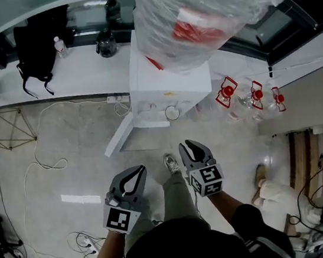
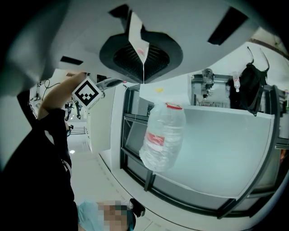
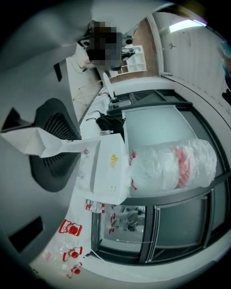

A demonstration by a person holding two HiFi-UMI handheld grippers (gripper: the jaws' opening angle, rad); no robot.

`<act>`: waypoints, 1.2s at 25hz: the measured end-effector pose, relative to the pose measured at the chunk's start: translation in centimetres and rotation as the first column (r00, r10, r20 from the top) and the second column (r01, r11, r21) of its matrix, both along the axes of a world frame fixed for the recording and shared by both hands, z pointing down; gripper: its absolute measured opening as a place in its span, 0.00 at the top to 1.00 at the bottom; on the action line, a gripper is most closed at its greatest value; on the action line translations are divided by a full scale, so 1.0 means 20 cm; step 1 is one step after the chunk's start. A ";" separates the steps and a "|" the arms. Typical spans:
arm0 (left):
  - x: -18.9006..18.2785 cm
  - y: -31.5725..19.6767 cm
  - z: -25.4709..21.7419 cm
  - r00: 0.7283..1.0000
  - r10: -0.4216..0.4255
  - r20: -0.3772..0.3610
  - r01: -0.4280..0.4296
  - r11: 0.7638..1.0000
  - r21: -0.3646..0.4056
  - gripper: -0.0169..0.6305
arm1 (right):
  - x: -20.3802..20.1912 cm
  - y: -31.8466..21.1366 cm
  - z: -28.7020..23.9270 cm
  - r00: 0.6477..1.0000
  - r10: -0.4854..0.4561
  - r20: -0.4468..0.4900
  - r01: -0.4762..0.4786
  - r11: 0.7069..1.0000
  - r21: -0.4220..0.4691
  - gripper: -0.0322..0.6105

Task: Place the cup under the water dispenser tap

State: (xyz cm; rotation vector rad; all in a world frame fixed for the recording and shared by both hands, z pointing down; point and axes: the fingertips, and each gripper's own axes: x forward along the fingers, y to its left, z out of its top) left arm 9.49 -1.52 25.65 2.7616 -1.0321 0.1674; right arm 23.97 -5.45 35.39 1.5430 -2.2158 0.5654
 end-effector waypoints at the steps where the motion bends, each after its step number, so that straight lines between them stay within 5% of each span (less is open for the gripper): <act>1: 0.00 0.02 -0.03 1.000 0.003 0.000 -0.003 1.000 0.004 0.94 | 0.00 0.03 -0.05 1.000 0.020 0.019 -0.020 1.000 0.018 0.80; 12: -0.08 0.23 -0.30 1.000 0.009 0.028 -0.011 0.998 0.064 0.94 | 0.03 0.37 -0.48 0.980 0.149 0.134 -0.167 0.977 0.133 0.86; 30: -0.25 0.58 -0.47 0.998 0.026 0.049 -0.033 0.990 0.138 0.94 | -0.17 0.84 -0.79 0.982 0.096 0.165 -0.132 0.966 0.224 0.88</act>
